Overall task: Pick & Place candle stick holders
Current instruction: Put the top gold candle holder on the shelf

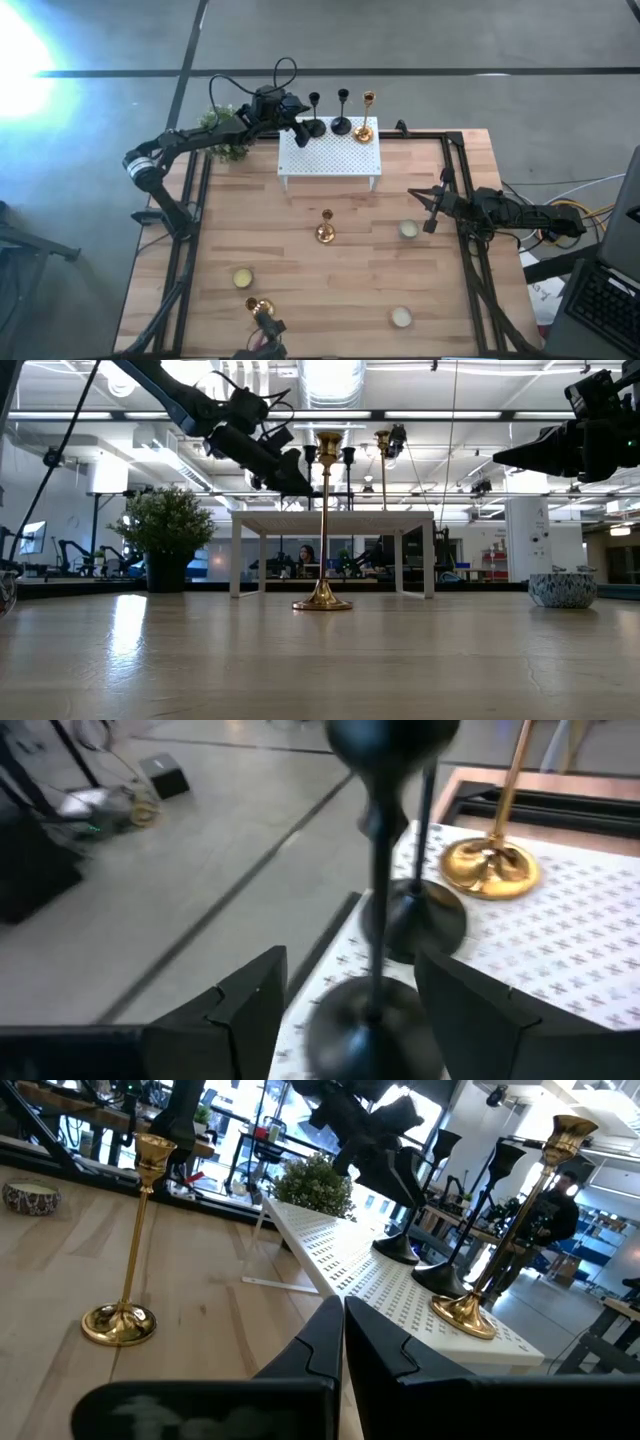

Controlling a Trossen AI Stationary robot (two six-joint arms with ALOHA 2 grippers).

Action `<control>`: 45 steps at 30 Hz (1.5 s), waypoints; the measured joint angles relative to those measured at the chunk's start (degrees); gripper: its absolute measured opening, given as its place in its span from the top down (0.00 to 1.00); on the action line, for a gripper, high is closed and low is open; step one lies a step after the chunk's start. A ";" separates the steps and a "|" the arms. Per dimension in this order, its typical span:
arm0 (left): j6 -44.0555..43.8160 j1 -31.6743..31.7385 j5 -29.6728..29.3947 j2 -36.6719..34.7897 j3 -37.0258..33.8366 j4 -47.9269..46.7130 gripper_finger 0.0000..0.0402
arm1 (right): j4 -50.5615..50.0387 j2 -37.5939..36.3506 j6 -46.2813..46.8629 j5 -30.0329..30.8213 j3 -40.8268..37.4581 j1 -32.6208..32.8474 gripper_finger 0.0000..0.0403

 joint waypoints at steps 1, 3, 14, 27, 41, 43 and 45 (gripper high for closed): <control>0.46 0.00 -0.90 -0.56 0.00 -0.32 0.44 | 0.00 -0.01 0.00 -0.02 0.00 0.00 0.98; 0.97 0.00 -2.35 -1.59 0.00 -1.55 0.43 | 0.00 -0.01 0.00 0.00 0.00 0.00 0.98; 1.67 0.00 -3.78 -12.13 -0.02 -16.37 0.43 | -0.01 0.00 0.00 0.00 0.00 0.00 0.98; 4.01 -0.58 0.63 -24.60 -0.13 -30.60 0.43 | 0.00 0.00 0.00 -0.02 0.00 0.00 0.98; 4.93 -6.46 25.72 -26.42 -0.24 -36.88 0.43 | -0.02 -0.01 0.00 -0.01 0.00 0.00 0.98; 5.67 -8.16 25.83 -26.30 -0.92 -37.19 0.43 | -0.01 0.00 0.00 -0.01 0.00 0.00 0.98; 6.32 -9.76 25.85 -26.16 -1.82 -37.50 0.43 | -0.01 -0.01 0.00 -0.02 0.00 0.00 0.98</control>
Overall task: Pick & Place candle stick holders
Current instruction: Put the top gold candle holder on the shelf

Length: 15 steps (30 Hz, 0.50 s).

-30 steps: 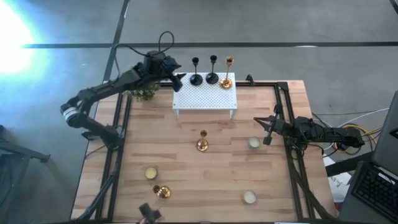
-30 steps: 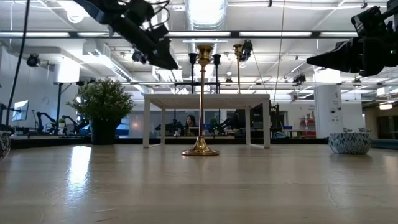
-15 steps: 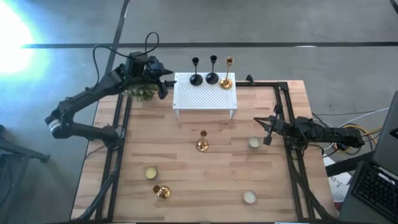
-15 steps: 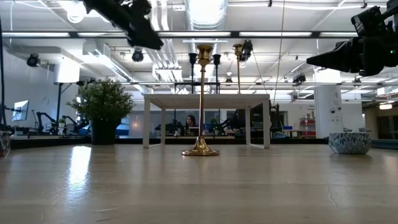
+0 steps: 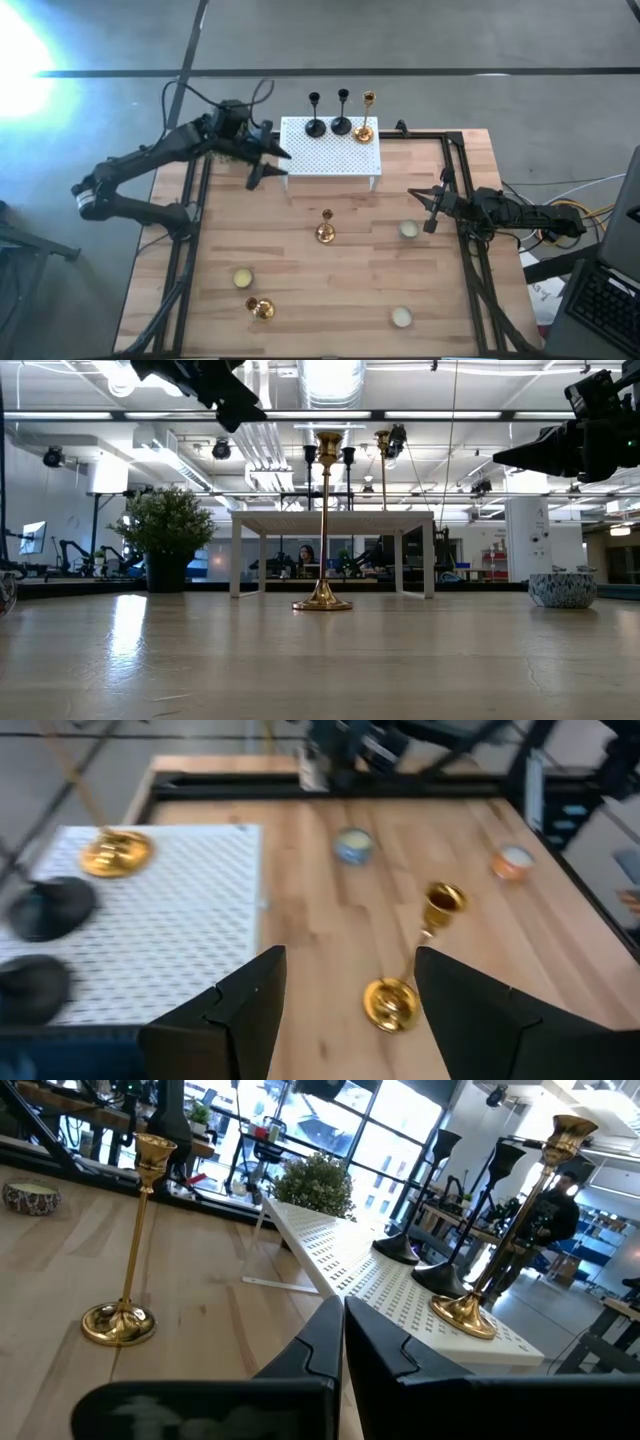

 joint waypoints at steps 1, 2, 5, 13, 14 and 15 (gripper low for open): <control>0.05 -0.79 -0.01 0.10 -0.50 -0.05 0.43 | 0.00 0.02 0.00 0.00 0.02 0.00 0.98; 0.08 -1.57 -0.02 0.21 -1.05 0.00 0.43 | -0.01 0.00 0.00 0.00 0.00 0.00 0.98; 0.16 -3.66 0.00 0.54 -2.98 0.20 0.43 | -0.01 0.00 0.00 0.01 0.00 0.00 0.98; -0.02 -7.71 0.01 1.76 -10.13 3.71 0.43 | -0.01 0.00 0.00 0.00 0.00 0.00 0.98; -0.08 -8.19 0.00 2.03 -11.26 4.91 0.43 | 0.00 0.01 0.00 0.01 0.00 0.00 0.98; -0.14 -8.68 0.00 2.32 -12.51 6.22 0.43 | 0.00 0.00 0.00 0.02 0.00 0.00 0.98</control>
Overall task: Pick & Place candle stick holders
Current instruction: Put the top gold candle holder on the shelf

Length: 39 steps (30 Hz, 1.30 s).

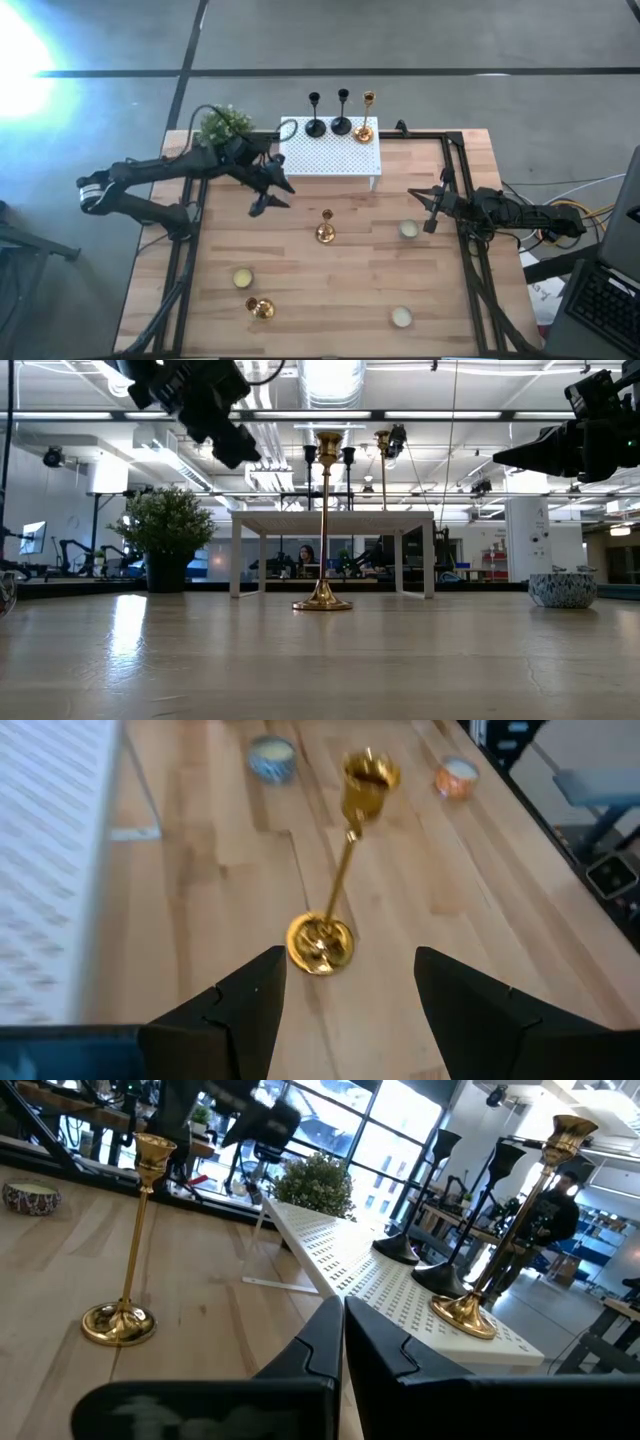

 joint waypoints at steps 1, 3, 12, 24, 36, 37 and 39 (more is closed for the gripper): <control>-0.12 -0.48 -0.01 0.28 -1.19 1.21 0.43 | 0.00 0.00 0.00 -0.01 0.00 0.00 0.98; -0.33 -1.55 0.00 0.97 -3.49 4.54 0.43 | 0.00 0.00 0.00 0.00 0.00 0.00 0.98; -5.76 -4.88 -0.03 4.91 -10.50 21.34 0.43 | 0.00 0.00 0.00 -0.01 0.00 0.00 0.98; -7.39 -8.99 -0.07 16.49 -10.38 35.21 0.43 | 0.00 0.00 0.00 0.00 0.00 0.00 0.98; -7.50 -9.89 -0.43 24.45 -4.98 40.79 0.43 | 0.00 0.00 0.00 0.00 0.00 0.00 0.98; -7.52 -9.89 -0.49 24.80 -4.63 40.73 0.44 | 0.00 0.00 0.00 -0.02 0.00 0.00 0.98; -7.56 -9.90 -0.52 25.34 -3.98 40.77 0.44 | 0.00 0.00 0.00 0.00 0.00 0.00 0.98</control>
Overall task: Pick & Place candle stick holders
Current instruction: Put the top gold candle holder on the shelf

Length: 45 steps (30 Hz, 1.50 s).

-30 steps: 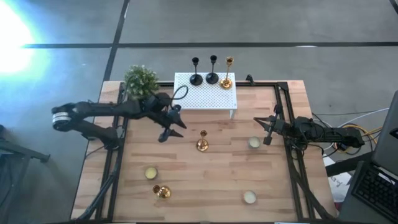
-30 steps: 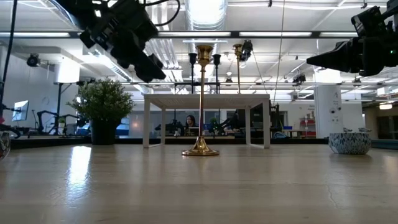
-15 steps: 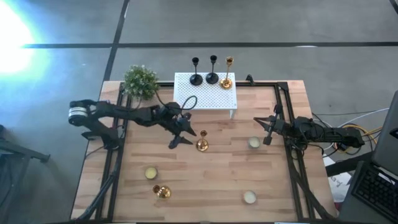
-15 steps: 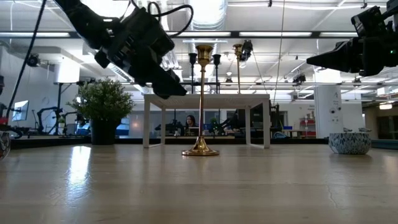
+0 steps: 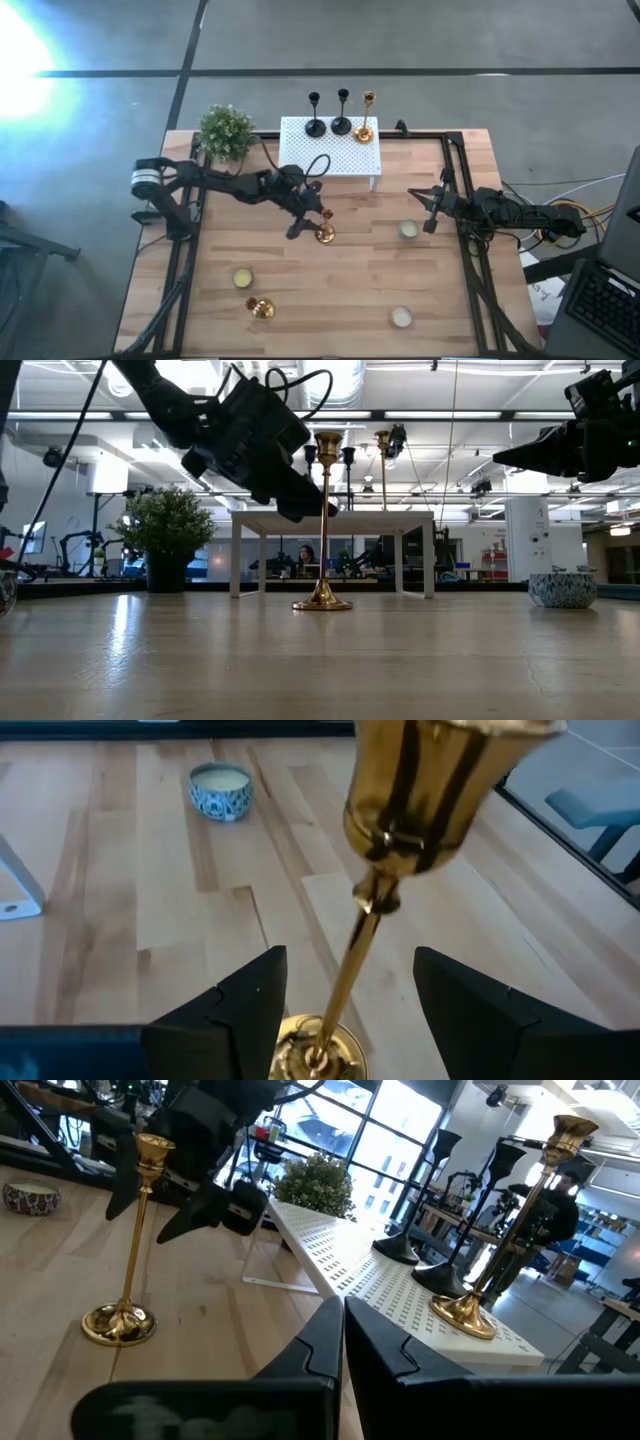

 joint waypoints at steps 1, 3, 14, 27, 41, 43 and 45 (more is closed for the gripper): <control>0.00 -0.03 0.00 0.18 0.24 0.00 0.45 | 0.00 0.00 0.00 0.00 0.00 0.00 0.98; 0.09 -0.03 0.00 0.40 0.63 0.09 0.47 | 0.00 0.00 0.00 -0.02 0.00 0.00 0.98; 0.66 -0.03 -0.07 0.46 0.57 0.14 0.83 | 0.00 0.00 0.00 -0.01 0.00 0.00 0.98; 1.41 -0.01 -0.20 0.41 0.52 0.31 0.95 | 0.00 0.00 0.00 -0.02 0.00 0.00 0.98; -0.11 -0.01 -3.94 -4.44 0.46 -2.38 0.95 | 0.01 0.00 0.00 -0.02 0.00 0.00 0.98; -0.19 -0.01 -5.19 -6.27 0.46 -3.49 0.95 | 0.02 0.02 0.00 -0.02 0.00 0.00 0.98; -0.21 -0.01 -7.35 -8.55 0.46 -5.11 0.95 | 0.00 0.01 0.00 0.00 0.00 0.00 0.98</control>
